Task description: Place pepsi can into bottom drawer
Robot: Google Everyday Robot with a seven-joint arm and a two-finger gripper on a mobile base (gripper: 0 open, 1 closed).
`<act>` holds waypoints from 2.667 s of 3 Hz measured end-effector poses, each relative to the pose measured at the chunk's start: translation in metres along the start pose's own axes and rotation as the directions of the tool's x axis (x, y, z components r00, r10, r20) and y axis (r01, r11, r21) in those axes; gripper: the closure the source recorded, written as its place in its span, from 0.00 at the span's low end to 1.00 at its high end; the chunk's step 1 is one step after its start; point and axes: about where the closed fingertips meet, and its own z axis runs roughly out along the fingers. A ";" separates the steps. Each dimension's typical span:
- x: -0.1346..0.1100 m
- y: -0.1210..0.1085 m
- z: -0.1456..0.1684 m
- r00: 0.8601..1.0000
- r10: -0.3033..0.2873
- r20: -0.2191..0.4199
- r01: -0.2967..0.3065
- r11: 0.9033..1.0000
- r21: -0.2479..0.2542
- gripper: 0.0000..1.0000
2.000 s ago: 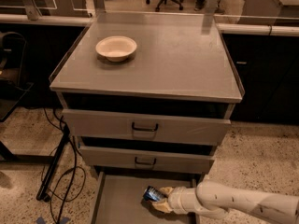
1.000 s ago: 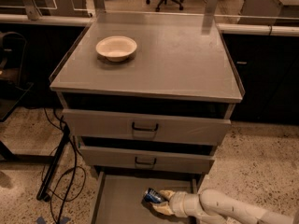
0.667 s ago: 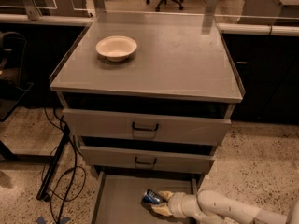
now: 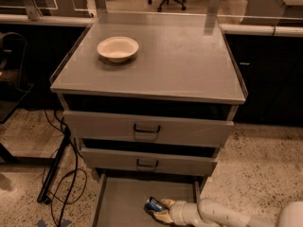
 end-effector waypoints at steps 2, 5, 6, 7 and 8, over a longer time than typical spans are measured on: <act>0.043 -0.016 0.025 0.997 0.073 0.016 -0.073 0.997 0.012 1.00; 0.055 -0.021 0.032 0.995 0.100 0.021 -0.100 0.995 0.020 0.57; 0.055 -0.021 0.032 0.995 0.100 0.021 -0.100 0.995 0.020 0.34; 0.055 -0.020 0.032 0.995 0.100 0.021 -0.100 0.995 0.020 0.11; 0.055 -0.020 0.032 0.995 0.100 0.021 -0.100 0.995 0.020 0.00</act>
Offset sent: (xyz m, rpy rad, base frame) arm 0.0097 -0.0167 -0.0796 0.0363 0.0670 -0.0916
